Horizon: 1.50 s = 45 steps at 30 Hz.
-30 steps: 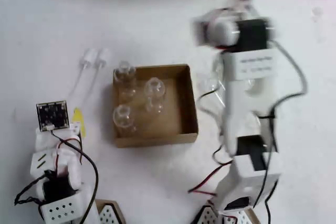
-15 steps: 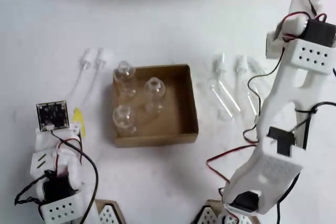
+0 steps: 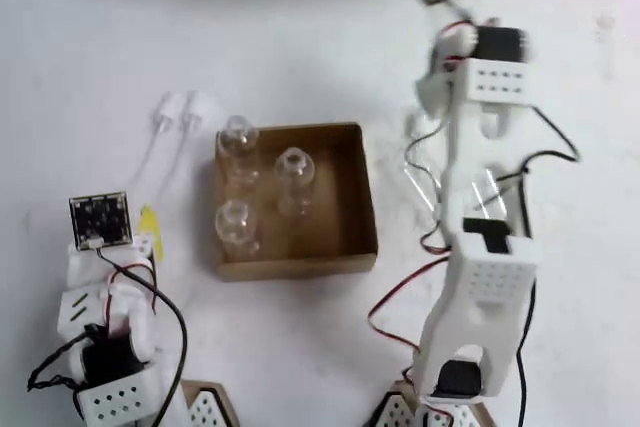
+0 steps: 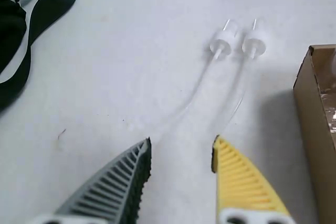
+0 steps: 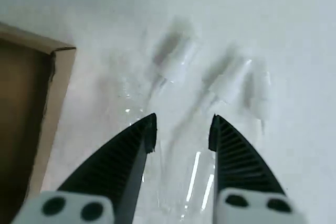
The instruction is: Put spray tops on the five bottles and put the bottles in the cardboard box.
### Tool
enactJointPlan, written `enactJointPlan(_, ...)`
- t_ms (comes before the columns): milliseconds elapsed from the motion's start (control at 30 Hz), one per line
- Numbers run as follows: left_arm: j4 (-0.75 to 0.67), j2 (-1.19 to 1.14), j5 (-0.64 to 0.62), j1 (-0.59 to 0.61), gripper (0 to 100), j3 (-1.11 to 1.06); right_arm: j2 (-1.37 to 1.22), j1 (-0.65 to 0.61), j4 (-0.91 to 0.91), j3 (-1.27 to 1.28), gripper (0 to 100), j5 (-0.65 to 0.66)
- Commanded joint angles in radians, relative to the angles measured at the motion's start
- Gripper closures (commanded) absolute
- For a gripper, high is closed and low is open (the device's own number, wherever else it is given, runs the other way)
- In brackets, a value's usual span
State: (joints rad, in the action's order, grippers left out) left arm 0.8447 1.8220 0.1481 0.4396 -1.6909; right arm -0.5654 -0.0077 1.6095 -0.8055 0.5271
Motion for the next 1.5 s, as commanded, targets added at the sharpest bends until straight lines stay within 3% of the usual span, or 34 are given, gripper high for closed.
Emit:
enactJointPlan(0,0.005,0.008,0.011,0.005,82,-0.002,-0.039,-0.058,-0.018,-0.008,85.2,0.061)
enactJointPlan(1467,0.000,0.008,0.011,0.005,82,-0.002,-0.249,-0.110,-0.022,-0.023,85.4,0.060)
